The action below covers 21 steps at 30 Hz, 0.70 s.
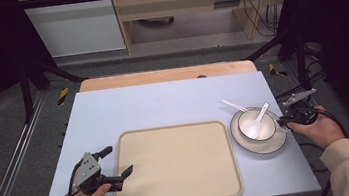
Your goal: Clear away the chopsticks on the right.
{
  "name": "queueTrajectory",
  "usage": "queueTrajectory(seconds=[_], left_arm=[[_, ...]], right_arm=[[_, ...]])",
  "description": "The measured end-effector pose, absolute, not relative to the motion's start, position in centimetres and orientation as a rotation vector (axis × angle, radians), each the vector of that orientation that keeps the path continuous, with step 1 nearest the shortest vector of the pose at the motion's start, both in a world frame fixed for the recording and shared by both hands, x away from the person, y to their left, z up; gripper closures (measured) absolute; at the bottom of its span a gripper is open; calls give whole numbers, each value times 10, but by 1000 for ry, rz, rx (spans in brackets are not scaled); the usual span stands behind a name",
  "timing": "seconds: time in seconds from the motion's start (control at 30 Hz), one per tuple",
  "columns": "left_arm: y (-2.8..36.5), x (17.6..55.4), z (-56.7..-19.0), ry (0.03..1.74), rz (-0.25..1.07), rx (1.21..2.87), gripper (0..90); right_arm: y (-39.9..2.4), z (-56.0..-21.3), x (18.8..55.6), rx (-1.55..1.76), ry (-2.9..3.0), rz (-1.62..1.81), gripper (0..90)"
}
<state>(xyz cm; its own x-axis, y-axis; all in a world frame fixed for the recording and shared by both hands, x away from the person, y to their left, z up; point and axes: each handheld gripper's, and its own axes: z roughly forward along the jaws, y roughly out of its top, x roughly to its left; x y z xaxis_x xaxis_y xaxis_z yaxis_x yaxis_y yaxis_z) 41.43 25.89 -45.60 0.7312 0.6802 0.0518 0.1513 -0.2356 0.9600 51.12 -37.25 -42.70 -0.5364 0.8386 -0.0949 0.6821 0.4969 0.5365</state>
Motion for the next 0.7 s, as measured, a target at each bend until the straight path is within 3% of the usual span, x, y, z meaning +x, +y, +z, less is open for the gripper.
queueTrajectory(seconds=[0.7], left_arm=[[259, 414, -456, 662, 570, 1763, 34]], right_arm=[[-372, -428, 512, 1262, 2398, 689, 842]])
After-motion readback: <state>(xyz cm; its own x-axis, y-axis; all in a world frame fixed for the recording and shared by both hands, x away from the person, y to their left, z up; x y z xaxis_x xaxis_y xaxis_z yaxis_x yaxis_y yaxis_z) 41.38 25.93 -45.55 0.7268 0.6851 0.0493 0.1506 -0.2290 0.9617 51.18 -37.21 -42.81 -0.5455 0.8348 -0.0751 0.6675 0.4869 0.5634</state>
